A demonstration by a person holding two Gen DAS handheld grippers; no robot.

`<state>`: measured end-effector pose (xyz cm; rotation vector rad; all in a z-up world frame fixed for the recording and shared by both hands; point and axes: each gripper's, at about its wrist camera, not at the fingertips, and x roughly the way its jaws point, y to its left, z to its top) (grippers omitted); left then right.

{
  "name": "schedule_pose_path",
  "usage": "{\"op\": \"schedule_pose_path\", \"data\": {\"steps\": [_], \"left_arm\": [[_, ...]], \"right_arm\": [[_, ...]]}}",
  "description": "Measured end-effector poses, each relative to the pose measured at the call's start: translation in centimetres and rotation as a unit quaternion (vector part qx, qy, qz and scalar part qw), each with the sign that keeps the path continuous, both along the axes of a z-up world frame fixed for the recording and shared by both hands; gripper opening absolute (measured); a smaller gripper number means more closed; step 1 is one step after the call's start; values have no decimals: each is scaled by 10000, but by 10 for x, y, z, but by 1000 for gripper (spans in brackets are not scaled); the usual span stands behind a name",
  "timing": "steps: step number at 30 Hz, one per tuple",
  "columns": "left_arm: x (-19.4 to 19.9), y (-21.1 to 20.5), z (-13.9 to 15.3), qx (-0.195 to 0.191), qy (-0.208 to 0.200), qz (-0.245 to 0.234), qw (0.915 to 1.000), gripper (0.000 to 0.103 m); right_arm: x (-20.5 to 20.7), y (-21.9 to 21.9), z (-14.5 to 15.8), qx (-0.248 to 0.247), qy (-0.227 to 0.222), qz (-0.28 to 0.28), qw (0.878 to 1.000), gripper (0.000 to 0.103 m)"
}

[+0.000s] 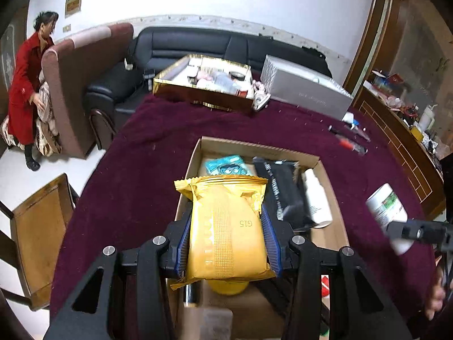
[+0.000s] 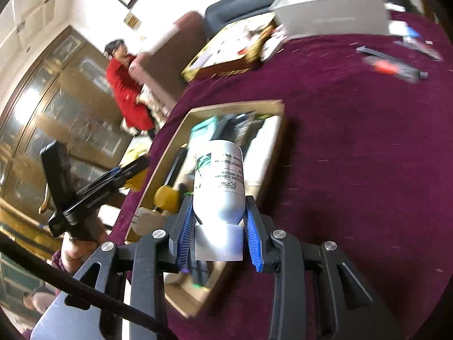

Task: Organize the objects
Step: 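Carry packet and green-label bottle into the box while both grippers release them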

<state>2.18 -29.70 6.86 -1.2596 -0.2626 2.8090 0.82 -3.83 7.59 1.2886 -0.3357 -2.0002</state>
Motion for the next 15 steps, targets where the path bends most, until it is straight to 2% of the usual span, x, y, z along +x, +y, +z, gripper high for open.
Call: {"op": "schedule_pose_path", "data": {"steps": [9,15], "left_arm": [[-25,-7,-22,322,-372,-136,9987,39],[-34,-3,-24,250,-505,-145,9983,39]], "right_arm": [[-7,-76,-29,46,-439,376,9983,33],[-5,-91,-37,294,-273,362,9985,33]]}}
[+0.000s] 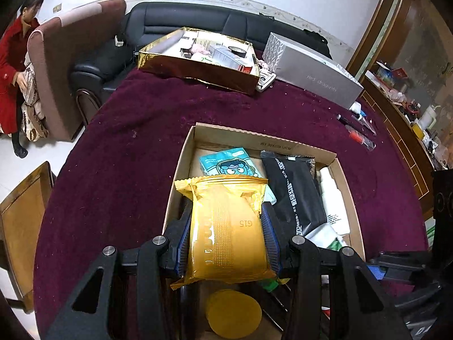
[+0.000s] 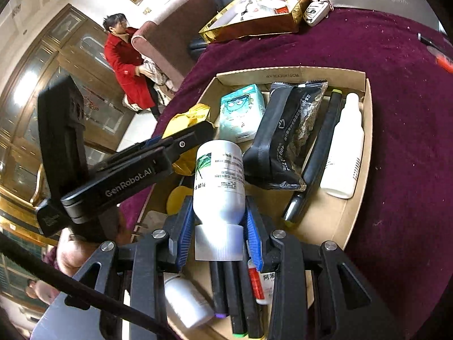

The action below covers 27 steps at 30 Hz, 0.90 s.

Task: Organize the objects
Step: 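Carry packet and green-label bottle into the box while both grippers release them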

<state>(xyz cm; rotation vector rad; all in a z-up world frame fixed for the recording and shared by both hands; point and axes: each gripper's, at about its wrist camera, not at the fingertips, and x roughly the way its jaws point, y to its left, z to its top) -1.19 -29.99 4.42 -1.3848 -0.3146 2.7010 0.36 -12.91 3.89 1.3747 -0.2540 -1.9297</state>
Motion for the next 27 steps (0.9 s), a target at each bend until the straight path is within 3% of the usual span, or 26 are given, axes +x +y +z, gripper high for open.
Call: {"op": "schedule_pose_path", "data": {"steps": [11,19,27], "left_arm": [[-3,-6,-6,126,-177,88,9997,39],[-5,-3,-10,-57,-305,85,9995,39],[-1,9,-10,-541,-203,96,9983,39]], "right_arm": [[-7,-2,-5,237,252,-80,9994,33],[0,-7,-1,456,535,-53,9975,33],[-2,-10,-6,492,531,-28,9974,33]]}}
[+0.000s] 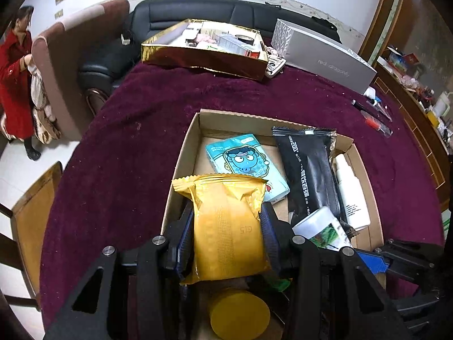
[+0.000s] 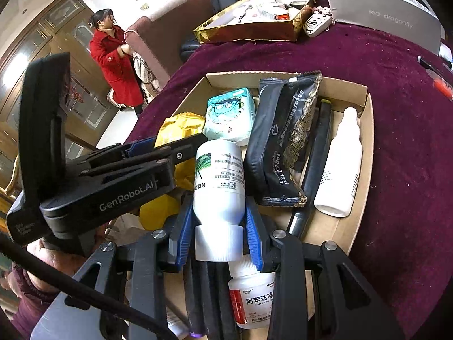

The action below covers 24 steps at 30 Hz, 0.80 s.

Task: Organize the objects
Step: 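Carry packet and green-label bottle into the box while both grippers release them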

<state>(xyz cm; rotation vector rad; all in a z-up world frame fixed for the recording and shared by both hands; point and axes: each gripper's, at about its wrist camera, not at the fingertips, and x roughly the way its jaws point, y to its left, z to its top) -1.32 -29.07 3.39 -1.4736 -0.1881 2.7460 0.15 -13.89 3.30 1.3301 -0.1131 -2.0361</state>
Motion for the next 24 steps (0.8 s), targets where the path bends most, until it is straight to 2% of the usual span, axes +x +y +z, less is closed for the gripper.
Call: {"op": "schedule_pose_path", "data": {"steps": [7,14,24], "left_arm": [[6,7,5,-255,227,67,9994,41],[22,11,23,-430,575,199,9972,43],[46,15,54,-651,1113,336,9911,43]], "right_arm": [[4,-5,1,183,183,21,9997,33],[9,-14,-1,489,544,52,9973,33],[13,-13,4,485,726,-2,9962,35]]}}
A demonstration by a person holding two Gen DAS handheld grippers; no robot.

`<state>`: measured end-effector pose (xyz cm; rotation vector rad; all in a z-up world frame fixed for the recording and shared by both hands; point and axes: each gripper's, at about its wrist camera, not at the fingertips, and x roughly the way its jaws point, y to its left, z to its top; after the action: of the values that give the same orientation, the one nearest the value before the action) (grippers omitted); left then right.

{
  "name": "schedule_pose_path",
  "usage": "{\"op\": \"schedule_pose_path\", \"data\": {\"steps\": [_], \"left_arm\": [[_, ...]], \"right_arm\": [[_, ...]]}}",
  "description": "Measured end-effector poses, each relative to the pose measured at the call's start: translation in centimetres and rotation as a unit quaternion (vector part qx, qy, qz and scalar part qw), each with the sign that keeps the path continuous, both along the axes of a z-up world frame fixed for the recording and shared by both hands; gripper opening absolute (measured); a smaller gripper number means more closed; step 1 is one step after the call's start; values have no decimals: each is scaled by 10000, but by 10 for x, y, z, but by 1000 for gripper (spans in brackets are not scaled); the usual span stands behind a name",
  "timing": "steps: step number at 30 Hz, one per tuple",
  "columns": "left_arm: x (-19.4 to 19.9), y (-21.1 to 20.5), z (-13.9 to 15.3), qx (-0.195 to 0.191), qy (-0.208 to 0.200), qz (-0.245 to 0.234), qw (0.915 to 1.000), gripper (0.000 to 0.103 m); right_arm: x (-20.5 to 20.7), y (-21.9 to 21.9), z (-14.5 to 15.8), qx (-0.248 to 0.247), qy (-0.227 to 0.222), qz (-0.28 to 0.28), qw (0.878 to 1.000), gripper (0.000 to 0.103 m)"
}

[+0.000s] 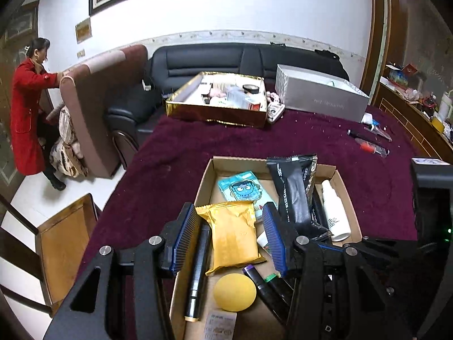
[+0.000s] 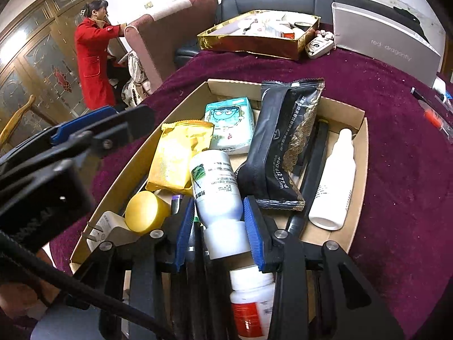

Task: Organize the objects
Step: 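Carry packet and green-label bottle into the box while both grippers release them, then move both open grippers back toward the marker and clear package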

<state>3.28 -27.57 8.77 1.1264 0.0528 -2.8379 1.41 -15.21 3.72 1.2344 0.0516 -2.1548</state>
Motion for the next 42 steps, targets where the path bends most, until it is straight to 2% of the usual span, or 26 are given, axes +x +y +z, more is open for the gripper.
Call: {"op": "schedule_pose_path", "data": {"steps": [10,12,14,19,29,36,38,42], "left_arm": [[14,10,12,-136,107,29,9998,44],[17,14,16,-182,146,38,9997,46],[23,18,21,-231,225,58,9995,55],[35,32,32,-429,381,65,9983,55],[46,64,38,-568,380,-108,9976,55],[51,101,34,-259,222,-633,9974,55],[51,115,31,-149,172,-840,9962,59],[50,145,19,135,-14,-1240,9922,59]], "right_arm": [[13,10,16,-169,135,-11,9998,43],[17,14,19,-212,167,-16,9996,44],[21,18,23,-250,197,-20,9995,44],[30,33,31,-353,306,-105,9989,50],[37,76,41,-444,459,-411,9971,51],[25,131,28,-298,432,-883,9947,57],[17,155,22,-234,361,-1140,9925,56],[-8,208,16,-222,255,-1747,9840,56]]}}
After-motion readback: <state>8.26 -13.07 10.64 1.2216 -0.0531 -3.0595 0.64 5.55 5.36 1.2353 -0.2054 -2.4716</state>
